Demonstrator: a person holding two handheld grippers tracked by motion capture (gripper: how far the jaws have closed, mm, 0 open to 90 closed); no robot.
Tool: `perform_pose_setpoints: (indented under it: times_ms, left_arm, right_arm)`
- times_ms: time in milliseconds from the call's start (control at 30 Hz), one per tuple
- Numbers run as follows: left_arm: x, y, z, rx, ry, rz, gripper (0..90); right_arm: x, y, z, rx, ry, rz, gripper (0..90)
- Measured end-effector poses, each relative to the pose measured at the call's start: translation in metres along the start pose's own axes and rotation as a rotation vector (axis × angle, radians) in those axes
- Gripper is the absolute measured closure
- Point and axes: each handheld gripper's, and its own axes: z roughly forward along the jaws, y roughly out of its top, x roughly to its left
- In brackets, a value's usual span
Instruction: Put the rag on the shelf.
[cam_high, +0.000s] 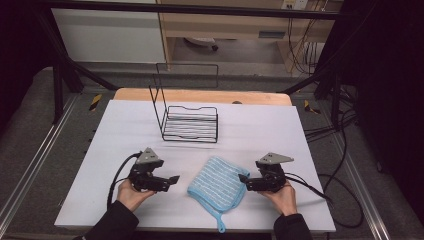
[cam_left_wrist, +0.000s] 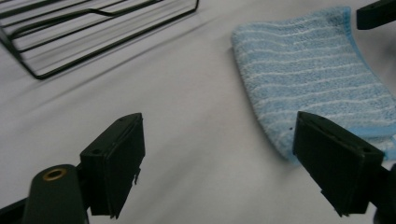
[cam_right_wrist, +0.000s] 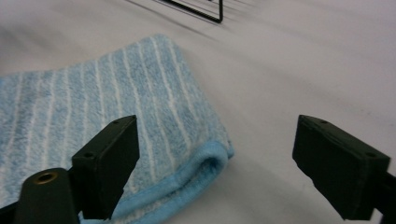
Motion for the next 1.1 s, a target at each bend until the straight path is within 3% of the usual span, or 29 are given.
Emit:
perform_pose_setpoints:
  times_ms: [33,167,233,433,567,733,967,1100]
  left_arm:
    - [-0.008,0.005,0.009,0.021,-0.016,-0.001,19.3]
    - [-0.018,0.009,0.022,0.037,-0.024,-0.005,25.3]
    - [-0.026,0.009,0.034,0.068,-0.029,-0.001,32.7]
    - [-0.032,0.0,0.049,0.125,-0.078,-0.033,47.9]
    - [-0.035,-0.005,0.053,0.149,-0.104,-0.033,57.2]
    - [-0.039,-0.008,0.058,0.175,-0.106,-0.03,66.5]
    - [-0.042,-0.009,0.059,0.181,-0.121,-0.06,78.7]
    - [-0.044,-0.009,0.058,0.182,-0.108,-0.061,84.1]
  right_arm:
    - [-0.001,-0.001,0.0,0.002,-0.008,0.003,19.5]
    - [-0.002,-0.003,0.0,0.005,-0.01,0.028,24.0]
    - [-0.005,-0.004,0.001,0.005,-0.003,0.042,31.0]
    - [-0.007,-0.006,0.009,0.051,0.019,0.046,44.3]
    - [-0.007,-0.006,0.016,0.077,0.047,0.072,52.6]
    - [-0.008,-0.007,0.023,0.101,0.061,0.088,57.8]
    - [-0.008,-0.007,0.027,0.113,0.088,0.108,65.2]
    - [-0.009,-0.006,0.027,0.112,0.112,0.112,75.6]
